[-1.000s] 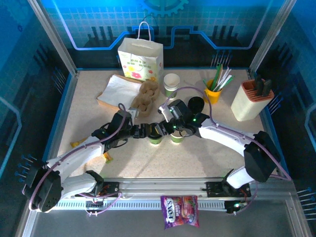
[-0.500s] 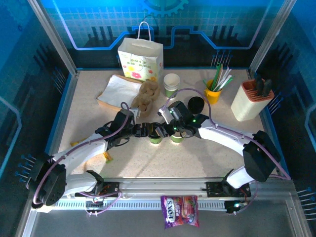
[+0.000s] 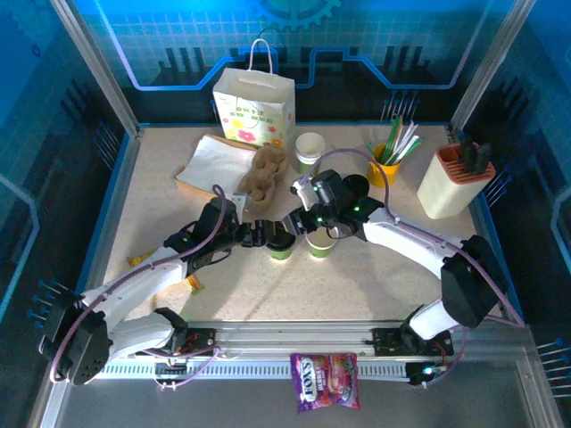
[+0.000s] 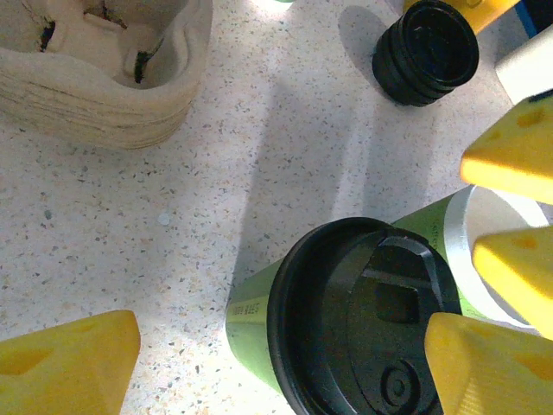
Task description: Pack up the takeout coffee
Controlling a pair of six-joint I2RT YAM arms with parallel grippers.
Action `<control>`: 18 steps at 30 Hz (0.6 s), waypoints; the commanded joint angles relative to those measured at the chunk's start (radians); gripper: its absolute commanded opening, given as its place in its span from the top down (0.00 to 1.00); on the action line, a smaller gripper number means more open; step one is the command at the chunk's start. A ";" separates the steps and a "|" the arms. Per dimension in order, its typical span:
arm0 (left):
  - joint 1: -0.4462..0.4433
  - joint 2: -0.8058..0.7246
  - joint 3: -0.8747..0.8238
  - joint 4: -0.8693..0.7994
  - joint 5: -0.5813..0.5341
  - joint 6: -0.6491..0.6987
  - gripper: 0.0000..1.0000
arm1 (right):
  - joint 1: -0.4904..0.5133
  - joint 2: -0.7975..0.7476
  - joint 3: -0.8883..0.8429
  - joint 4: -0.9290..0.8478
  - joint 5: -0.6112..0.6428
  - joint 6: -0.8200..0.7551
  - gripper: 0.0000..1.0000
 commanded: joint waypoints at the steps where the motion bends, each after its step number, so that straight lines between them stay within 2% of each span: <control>1: -0.011 -0.012 -0.028 -0.008 -0.005 0.008 0.13 | -0.007 0.032 0.039 0.019 -0.045 0.026 0.47; 8: -0.031 0.034 -0.026 -0.013 0.003 0.023 0.13 | -0.008 0.080 0.051 0.032 -0.058 0.022 0.47; 18: -0.041 0.045 -0.076 -0.023 -0.013 0.022 0.13 | -0.010 0.136 -0.029 0.047 -0.031 0.017 0.49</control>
